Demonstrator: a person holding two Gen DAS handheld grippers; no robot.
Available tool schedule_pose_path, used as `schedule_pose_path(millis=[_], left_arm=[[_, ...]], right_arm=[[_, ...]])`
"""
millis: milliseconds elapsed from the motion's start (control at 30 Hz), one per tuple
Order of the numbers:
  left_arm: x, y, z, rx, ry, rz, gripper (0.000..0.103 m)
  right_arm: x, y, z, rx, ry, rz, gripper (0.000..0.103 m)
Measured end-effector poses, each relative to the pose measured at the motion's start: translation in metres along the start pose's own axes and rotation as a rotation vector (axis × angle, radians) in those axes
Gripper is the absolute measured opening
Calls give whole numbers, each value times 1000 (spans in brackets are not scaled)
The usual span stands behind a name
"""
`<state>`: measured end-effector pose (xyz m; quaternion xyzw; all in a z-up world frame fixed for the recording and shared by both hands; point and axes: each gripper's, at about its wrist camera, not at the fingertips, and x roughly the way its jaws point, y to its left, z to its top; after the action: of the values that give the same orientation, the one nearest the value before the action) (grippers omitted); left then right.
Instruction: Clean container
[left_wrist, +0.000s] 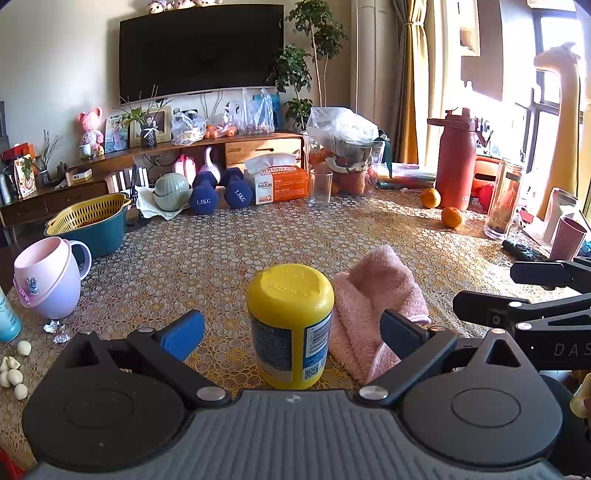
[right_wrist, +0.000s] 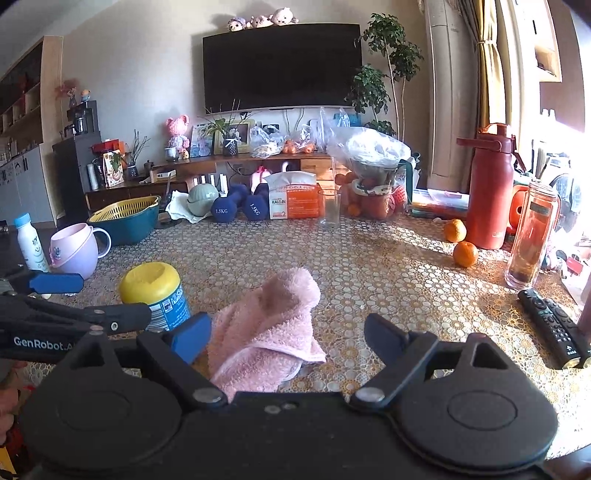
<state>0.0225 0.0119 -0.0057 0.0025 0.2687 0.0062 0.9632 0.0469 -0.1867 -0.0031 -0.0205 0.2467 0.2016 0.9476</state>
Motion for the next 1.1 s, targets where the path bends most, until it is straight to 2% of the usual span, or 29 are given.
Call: schedule_pose_path(millis=[233, 433, 767, 833, 967, 1033, 1100], left_arm=[[14, 7, -3, -15, 25, -14, 102], [35, 7, -12, 14, 60, -1, 101], [65, 1, -24, 58, 105, -9, 101], [70, 0, -27, 70, 124, -13, 95], [75, -3, -31, 90, 124, -7, 93], [78, -4, -33, 100, 126, -6, 81], [83, -6, -34, 118, 129, 5, 76]], right_arm=[[24, -4, 6, -30, 35, 20, 89], [60, -14, 13, -56, 72, 5, 89], [104, -18, 21, -69, 135, 30, 89], [113, -17, 20, -63, 154, 44, 88], [128, -12, 16, -71, 190, 70, 87], [136, -8, 13, -79, 211, 75, 86], [142, -4, 10, -87, 229, 81, 82]])
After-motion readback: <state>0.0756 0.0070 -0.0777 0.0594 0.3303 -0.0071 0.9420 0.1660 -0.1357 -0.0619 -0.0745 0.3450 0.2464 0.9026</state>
